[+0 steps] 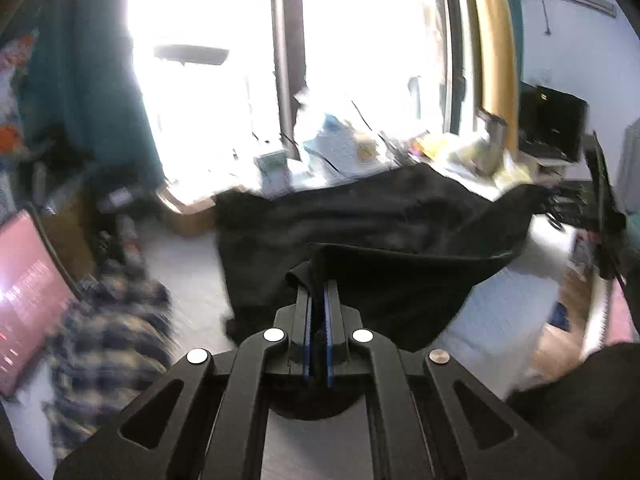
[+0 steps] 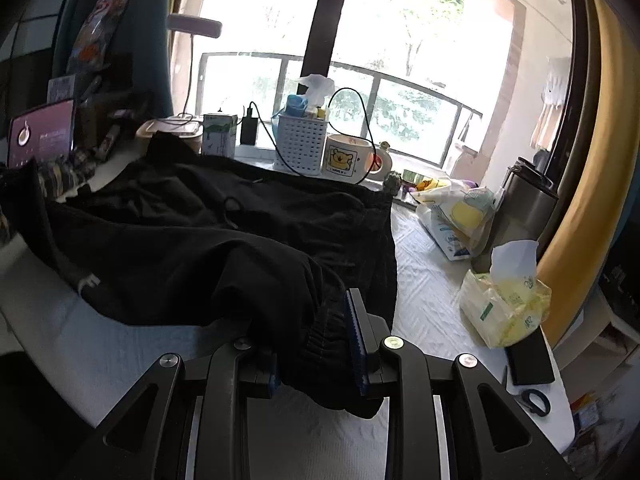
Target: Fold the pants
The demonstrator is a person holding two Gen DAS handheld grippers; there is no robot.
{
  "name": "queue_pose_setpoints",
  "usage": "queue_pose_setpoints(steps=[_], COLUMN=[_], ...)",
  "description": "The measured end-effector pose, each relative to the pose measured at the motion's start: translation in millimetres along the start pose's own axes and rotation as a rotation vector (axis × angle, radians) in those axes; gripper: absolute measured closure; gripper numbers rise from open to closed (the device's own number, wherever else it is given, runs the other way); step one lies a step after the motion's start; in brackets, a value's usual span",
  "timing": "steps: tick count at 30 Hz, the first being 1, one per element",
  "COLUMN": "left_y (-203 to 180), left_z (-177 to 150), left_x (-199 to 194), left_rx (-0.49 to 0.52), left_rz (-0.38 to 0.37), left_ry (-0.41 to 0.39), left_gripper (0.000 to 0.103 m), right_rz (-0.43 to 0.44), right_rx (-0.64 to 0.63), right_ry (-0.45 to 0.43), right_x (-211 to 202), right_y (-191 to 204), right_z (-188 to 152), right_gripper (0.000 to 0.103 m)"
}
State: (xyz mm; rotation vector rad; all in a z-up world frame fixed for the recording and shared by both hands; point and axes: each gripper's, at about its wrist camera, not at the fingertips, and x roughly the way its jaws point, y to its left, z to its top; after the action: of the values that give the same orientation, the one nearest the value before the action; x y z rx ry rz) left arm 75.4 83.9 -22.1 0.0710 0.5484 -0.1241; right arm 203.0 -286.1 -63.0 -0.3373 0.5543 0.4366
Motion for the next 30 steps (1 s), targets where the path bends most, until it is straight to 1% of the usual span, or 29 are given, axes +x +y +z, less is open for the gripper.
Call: queue_pose_setpoints(steps=[1,5,9,14,17,21,23,27,30], left_y=[3,13,17,28,34,49,54,63,71], left_z=[7,25,44,68,73,82,87,97,102], left_x=[-1,5,13,33,50,76,87,106,125], left_rx=[0.004,0.007,0.054,0.081,0.109,0.083,0.077,0.070,0.049], left_rz=[0.022,0.059,0.108,0.160,0.204,0.190,0.195,0.199,0.199], left_ry=[-0.022,-0.068,-0.105,-0.142,-0.149,-0.129,-0.127,-0.132,-0.130], left_gripper=[0.099,0.099,0.099,0.099,0.099,0.099,0.099,0.099,0.099], right_rz=[-0.003,0.004,0.024,0.023,0.038,0.069,0.083,0.095,0.098], right_rx=[0.004,0.039,0.055,0.058,0.053,0.073,0.079,0.088,0.088], right_ry=[0.003,-0.003,-0.009,-0.041,-0.041,-0.025,-0.021,-0.009,0.015], right_x=[1,2,8,24,40,67,79,101,123], right_y=[-2,-12,-22,-31,-37,-50,-55,-61,-63], right_z=[3,19,41,73,90,108,114,123,129], right_gripper=[0.075,0.075,0.075,0.075,0.075,0.076,0.076,0.076,0.076])
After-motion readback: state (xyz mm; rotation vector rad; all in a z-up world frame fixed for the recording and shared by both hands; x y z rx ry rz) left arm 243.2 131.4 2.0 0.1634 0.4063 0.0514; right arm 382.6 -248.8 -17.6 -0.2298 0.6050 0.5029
